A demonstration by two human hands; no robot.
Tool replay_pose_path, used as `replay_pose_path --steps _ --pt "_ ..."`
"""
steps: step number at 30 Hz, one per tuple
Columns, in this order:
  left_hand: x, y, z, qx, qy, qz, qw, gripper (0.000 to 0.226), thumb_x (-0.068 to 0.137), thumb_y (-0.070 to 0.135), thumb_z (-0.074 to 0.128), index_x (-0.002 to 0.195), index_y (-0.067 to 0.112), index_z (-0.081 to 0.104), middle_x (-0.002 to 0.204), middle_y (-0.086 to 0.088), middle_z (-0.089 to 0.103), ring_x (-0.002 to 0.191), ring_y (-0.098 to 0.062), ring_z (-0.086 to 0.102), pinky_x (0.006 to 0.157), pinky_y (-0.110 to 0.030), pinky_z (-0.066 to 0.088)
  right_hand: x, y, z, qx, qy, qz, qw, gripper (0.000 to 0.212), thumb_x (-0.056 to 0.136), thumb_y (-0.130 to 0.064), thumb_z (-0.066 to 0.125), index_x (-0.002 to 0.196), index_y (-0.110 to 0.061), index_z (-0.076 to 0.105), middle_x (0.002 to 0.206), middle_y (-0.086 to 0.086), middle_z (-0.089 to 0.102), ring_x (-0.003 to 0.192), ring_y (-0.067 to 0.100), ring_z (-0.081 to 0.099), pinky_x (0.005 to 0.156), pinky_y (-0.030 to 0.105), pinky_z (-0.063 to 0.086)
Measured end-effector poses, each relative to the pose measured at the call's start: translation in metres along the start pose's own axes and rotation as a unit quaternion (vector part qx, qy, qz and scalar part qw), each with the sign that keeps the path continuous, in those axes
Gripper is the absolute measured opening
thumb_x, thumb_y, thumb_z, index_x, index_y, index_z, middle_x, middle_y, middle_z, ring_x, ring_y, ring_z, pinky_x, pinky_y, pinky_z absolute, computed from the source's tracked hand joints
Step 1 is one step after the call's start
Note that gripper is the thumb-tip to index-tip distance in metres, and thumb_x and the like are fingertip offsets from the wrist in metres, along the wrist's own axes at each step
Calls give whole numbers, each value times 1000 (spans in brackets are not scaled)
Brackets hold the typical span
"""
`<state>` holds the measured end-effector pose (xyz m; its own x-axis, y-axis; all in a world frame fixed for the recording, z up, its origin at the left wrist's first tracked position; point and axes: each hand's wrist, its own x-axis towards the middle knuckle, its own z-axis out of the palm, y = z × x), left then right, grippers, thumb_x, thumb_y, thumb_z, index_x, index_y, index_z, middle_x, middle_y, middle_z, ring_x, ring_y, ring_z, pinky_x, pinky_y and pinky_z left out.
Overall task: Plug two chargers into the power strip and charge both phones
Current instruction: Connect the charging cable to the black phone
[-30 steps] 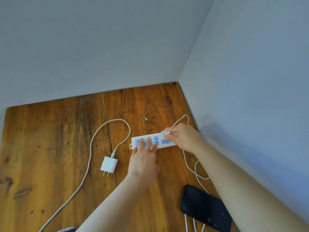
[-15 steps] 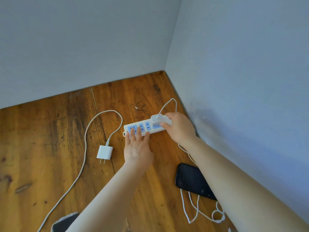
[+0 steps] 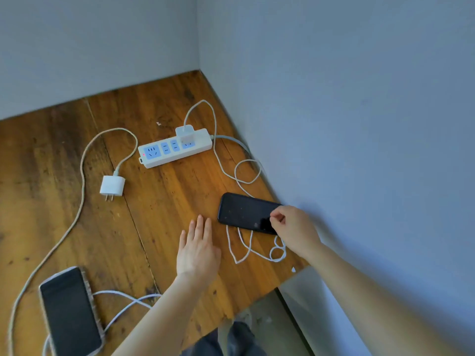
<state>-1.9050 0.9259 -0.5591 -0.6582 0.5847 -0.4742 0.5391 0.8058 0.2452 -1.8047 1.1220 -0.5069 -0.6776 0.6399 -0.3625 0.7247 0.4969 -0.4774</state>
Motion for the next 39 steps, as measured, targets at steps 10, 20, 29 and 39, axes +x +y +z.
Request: replay_pose_path --steps 10,20,29,39 --pt "-26 20 13 19 -31 -23 999 55 101 23 21 153 17 5 161 -3 6 147 -21 3 118 -42 4 -49 71 37 -23 -44 -36 998 27 92 -24 53 118 -23 61 103 -6 65 79 2 51 59 7 33" --pt "16 69 -9 -8 10 -100 995 78 94 55 37 151 23 -6 160 -11 11 139 -46 22 106 -54 37 -43 83 55 -58 -9 -64 996 24 93 -32 53 114 -24 62 98 -8 62 76 4 57 61 12 43" --pt "77 69 -21 97 -13 148 984 99 76 46 72 151 26 12 158 1 19 146 -25 8 116 -48 8 -39 83 54 -65 -11 -67 996 27 94 -29 54 118 -24 64 102 -6 65 83 7 62 66 12 45" --pt "38 28 -24 -134 117 -58 982 93 56 46 78 135 21 36 123 0 43 113 -19 43 78 -33 49 -25 57 41 -62 25 -59 996 36 93 -35 51 126 -21 53 117 -3 60 97 14 63 74 21 50"
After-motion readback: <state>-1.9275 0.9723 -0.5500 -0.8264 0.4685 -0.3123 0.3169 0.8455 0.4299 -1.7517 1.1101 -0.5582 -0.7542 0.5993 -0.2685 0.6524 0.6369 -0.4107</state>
